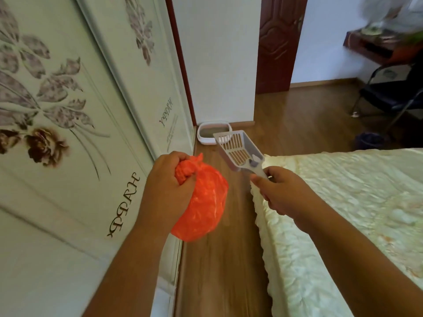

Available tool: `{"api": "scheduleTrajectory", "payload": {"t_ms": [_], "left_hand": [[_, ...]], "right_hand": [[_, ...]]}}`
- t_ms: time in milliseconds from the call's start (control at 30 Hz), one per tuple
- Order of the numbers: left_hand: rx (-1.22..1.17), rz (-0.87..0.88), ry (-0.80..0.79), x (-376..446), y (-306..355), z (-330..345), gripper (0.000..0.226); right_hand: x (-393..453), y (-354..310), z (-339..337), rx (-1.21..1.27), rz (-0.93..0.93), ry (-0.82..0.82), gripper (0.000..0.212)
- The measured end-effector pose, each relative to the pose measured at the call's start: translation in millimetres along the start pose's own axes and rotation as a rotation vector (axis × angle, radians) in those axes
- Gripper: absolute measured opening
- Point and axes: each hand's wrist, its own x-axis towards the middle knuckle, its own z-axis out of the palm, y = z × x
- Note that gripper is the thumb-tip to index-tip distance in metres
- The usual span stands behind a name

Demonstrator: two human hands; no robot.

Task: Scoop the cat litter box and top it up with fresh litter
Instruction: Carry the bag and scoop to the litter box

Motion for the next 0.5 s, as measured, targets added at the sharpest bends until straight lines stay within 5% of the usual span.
{"api": "scheduleTrajectory", "payload": {"t_ms": [500], "left_hand": [[-0.071, 0.018, -0.044, 166, -26, 71, 0.024]], "right_hand": [[167, -46, -14, -0.043, -0.021, 0.046, 0.024]]}}
